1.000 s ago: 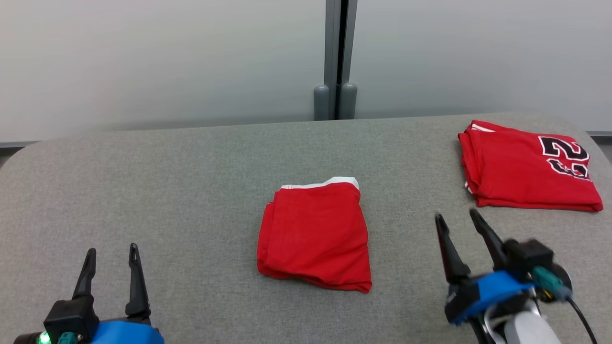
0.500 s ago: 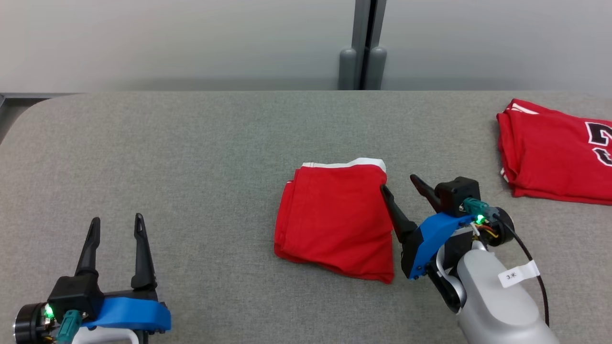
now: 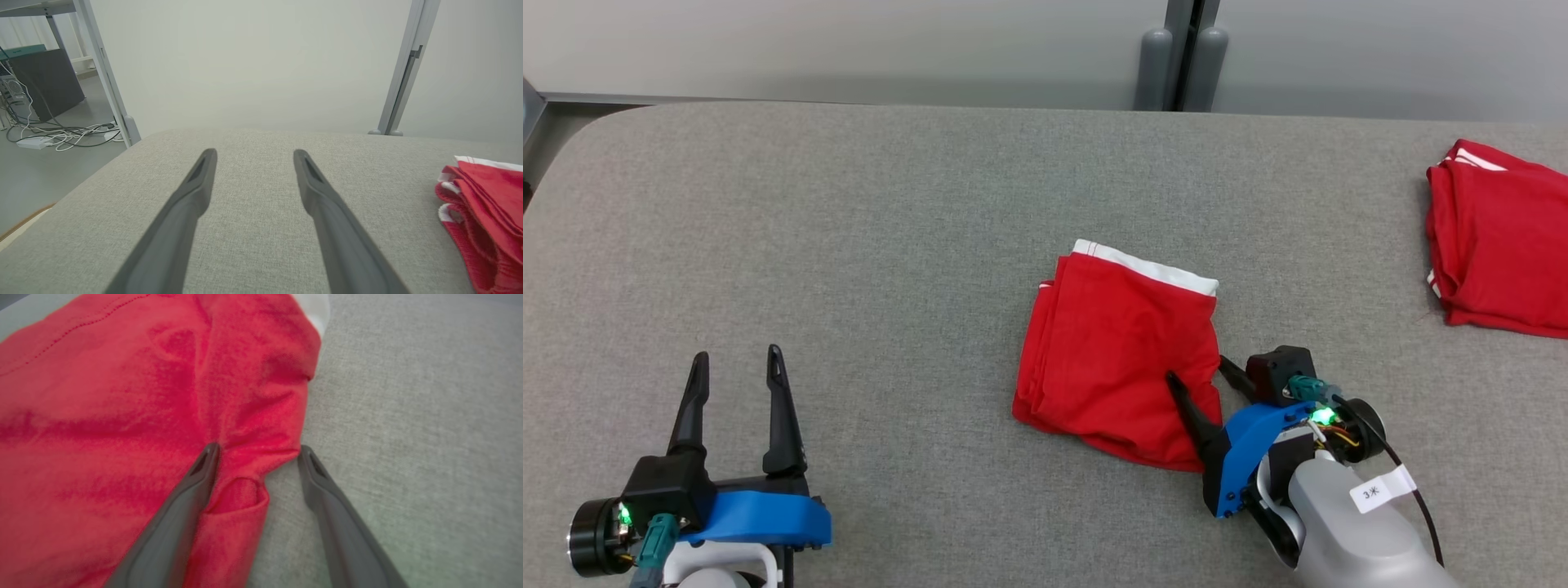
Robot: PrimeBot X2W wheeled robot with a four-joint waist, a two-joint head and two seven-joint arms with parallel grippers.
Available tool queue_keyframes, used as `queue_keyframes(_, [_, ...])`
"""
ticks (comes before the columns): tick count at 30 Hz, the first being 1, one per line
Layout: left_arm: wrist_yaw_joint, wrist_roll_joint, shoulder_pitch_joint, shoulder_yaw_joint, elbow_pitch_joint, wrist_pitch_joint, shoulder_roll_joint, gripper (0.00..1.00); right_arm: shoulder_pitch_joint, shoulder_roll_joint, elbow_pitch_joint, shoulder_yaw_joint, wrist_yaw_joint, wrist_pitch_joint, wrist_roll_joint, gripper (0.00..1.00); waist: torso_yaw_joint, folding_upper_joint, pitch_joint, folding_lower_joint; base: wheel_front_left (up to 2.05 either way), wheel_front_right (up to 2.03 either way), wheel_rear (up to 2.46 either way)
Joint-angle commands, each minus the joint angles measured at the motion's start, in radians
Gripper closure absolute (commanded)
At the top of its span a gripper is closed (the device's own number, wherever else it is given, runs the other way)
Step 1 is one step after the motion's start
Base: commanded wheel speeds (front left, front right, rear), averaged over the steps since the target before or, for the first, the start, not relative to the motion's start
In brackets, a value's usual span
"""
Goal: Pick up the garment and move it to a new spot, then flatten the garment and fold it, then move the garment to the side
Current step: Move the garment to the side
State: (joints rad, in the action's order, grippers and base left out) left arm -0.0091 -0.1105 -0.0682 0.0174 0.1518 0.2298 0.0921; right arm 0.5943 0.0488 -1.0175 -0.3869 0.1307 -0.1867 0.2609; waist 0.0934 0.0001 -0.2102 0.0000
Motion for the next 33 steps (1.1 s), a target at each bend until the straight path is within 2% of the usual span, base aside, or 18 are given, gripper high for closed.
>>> queue_keyframes(1, [0.005, -0.003, -0.018, -0.002, 0.006, 0.009, 0.001, 0.0, -0.009, 0.003, -0.021, -0.035, 0.0, 0.003, 0.03, 0.17, -0.002, -0.0001, -0.004, 0.0, 0.0, 0.0, 0.0])
queue_keyframes(2, [0.006, -0.005, -0.02, -0.003, 0.008, 0.011, 0.001, 0.0, -0.007, 0.002, -0.016, -0.049, 0.0, -0.003, 0.047, 0.7, -0.003, -0.0001, -0.006, 0.0, 0.0, 0.0, 0.0])
queue_keyframes(3, [0.007, -0.007, -0.022, -0.003, 0.011, 0.013, 0.0, 0.0, 0.001, 0.001, -0.012, -0.061, 0.0, -0.01, 0.056, 1.0, -0.006, -0.0001, -0.008, 0.0, 0.0, 0.0, 0.0])
queue_keyframes(8, [0.007, -0.017, -0.044, -0.009, 0.006, 0.023, -0.005, 0.0, 0.097, 0.015, -0.019, -0.072, 0.0, -0.055, 0.017, 1.0, -0.021, -0.0001, -0.027, 0.0, 0.0, 0.0, 0.0])
queue_keyframes(14, [-0.001, -0.014, -0.087, -0.013, -0.031, 0.031, 0.001, 0.0, 0.242, 0.091, -0.003, -0.143, 0.0, -0.057, -0.057, 1.0, -0.061, -0.0001, -0.096, 0.0, 0.0, 0.0, 0.0])
queue_keyframes(21, [0.006, 0.004, -0.144, -0.01, -0.091, 0.035, 0.024, 0.0, 0.413, 0.241, 0.053, -0.227, 0.0, -0.04, -0.033, 1.0, -0.143, -0.0001, -0.206, 0.0, 0.0, 0.0, 0.0])
queue_keyframes(28, [0.014, 0.034, -0.169, 0.003, -0.198, 0.022, 0.078, 0.0, 0.54, 0.389, 0.149, -0.26, 0.0, -0.018, 0.075, 1.0, -0.261, -0.0001, -0.317, 0.0, 0.0, 0.0, 0.0])
queue_keyframes(33, [0.019, 0.056, -0.179, 0.01, -0.301, -0.016, 0.112, 0.0, 0.579, 0.518, 0.213, -0.281, 0.0, 0.016, 0.142, 1.0, -0.326, -0.0001, -0.38, 0.0, 0.0, 0.0, 0.0])
